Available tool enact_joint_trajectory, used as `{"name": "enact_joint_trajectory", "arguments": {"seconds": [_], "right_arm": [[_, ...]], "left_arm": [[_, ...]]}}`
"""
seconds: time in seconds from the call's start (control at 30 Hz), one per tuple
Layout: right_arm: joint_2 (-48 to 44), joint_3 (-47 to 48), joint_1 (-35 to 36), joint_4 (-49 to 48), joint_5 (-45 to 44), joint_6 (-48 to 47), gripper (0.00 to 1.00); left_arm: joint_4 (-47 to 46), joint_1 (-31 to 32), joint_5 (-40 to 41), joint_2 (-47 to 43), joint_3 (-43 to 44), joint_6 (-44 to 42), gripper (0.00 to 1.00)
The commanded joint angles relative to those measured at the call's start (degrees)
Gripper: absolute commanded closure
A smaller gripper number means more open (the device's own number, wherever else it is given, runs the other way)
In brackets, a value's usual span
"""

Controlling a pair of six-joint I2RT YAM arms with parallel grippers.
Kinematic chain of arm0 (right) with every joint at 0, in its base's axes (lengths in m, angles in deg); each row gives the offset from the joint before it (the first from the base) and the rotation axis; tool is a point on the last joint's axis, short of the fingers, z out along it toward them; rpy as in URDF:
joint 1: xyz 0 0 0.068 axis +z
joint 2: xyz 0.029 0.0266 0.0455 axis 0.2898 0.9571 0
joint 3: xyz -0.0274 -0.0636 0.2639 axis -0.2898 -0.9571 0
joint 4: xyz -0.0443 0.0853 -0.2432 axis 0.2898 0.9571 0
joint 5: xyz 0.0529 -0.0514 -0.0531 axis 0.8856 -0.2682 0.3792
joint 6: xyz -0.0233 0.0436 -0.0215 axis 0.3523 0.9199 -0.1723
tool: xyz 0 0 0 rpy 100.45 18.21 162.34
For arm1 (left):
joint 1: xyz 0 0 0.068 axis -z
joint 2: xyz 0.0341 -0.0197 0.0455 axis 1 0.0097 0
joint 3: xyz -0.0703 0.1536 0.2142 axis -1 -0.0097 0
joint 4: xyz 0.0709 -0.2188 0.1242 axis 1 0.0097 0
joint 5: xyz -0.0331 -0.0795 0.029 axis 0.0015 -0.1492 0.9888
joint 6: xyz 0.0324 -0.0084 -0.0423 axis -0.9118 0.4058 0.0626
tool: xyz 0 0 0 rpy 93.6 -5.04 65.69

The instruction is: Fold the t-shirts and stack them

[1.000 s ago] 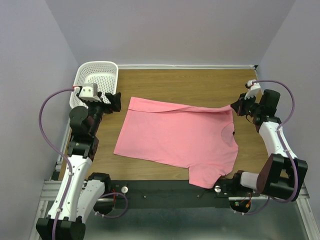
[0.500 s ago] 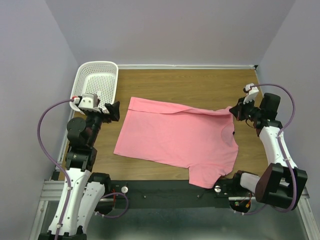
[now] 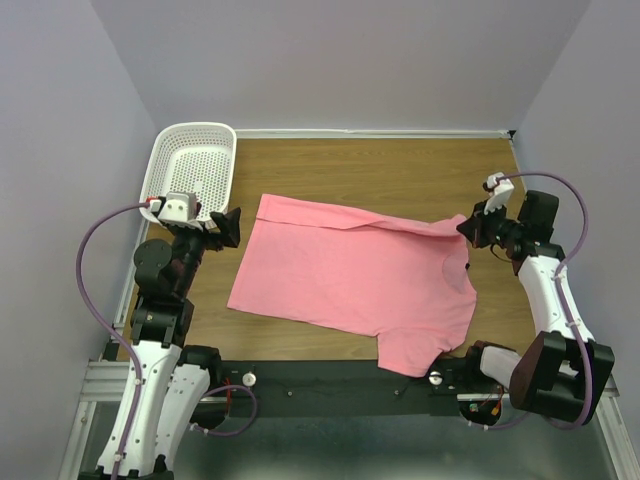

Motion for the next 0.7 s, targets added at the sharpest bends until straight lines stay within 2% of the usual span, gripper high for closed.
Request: {"name": "enact_joint_trajectory", "arguments": {"seconds": [0.0, 0.07, 0.17, 0.2, 0.23, 0.3, 0.33, 0.4, 0.47, 0.5, 0.57, 0.67], "right_arm": [[-0.9, -1.0, -0.4, 3.1, 3.3, -2.2, 0.99], [-0.9, -0.9, -0.4, 4.6, 5.8, -4.4, 0.96], [-0.7, 0.3, -0.4, 13.7, 8.5, -13.3, 0.80], [-1.0, 0.6, -0.3, 17.0, 7.8, -15.3, 0.67], [-1.6, 0.9, -0.4, 17.7, 7.0, -17.4, 0.49], [-4.2, 0.9, -0.4, 18.9, 3.7, -19.0, 0.41], [-5.0, 1.2, -0.4, 18.8, 2.7, -19.4, 0.33], [-4.5, 2.5, -0.4, 17.6, 0.6, -18.4, 0.24], [-0.6, 7.0, -0.4, 16.7, 1.1, -14.7, 0.23], [2.0, 8.6, -0.4, 17.1, 3.9, -14.0, 0.23], [10.4, 12.7, -0.2, 18.2, 7.2, -13.4, 0.25], [19.4, 15.6, 5.2, 18.2, 5.1, -12.2, 0.29]], "left_arm": [[-0.2, -0.4, -1.7, -0.8, -0.6, -0.6, 0.04], [-0.1, -0.4, -1.6, -0.9, -0.7, -0.6, 0.04], [-0.3, -0.4, -1.5, -1.3, -0.7, -0.7, 0.04], [-0.3, -0.4, -1.5, -1.3, -0.8, -0.7, 0.04], [-0.2, -0.4, -1.4, -1.4, -0.7, -0.7, 0.04], [-0.4, -0.4, -1.4, -1.4, -0.8, -0.7, 0.04], [-0.5, -0.4, -1.3, -1.5, -0.8, -0.6, 0.04], [-0.9, -0.4, -1.5, -1.5, -0.9, -0.5, 0.04], [-1.3, -0.4, -1.6, -1.7, -1.1, -0.5, 0.04], [-1.2, -0.4, -1.6, -1.7, -1.1, -0.6, 0.05], [-1.1, -0.4, -1.5, -1.9, -1.1, -0.7, 0.05], [-1.0, -0.4, -1.2, -2.6, -1.4, -0.9, 0.04]]}}
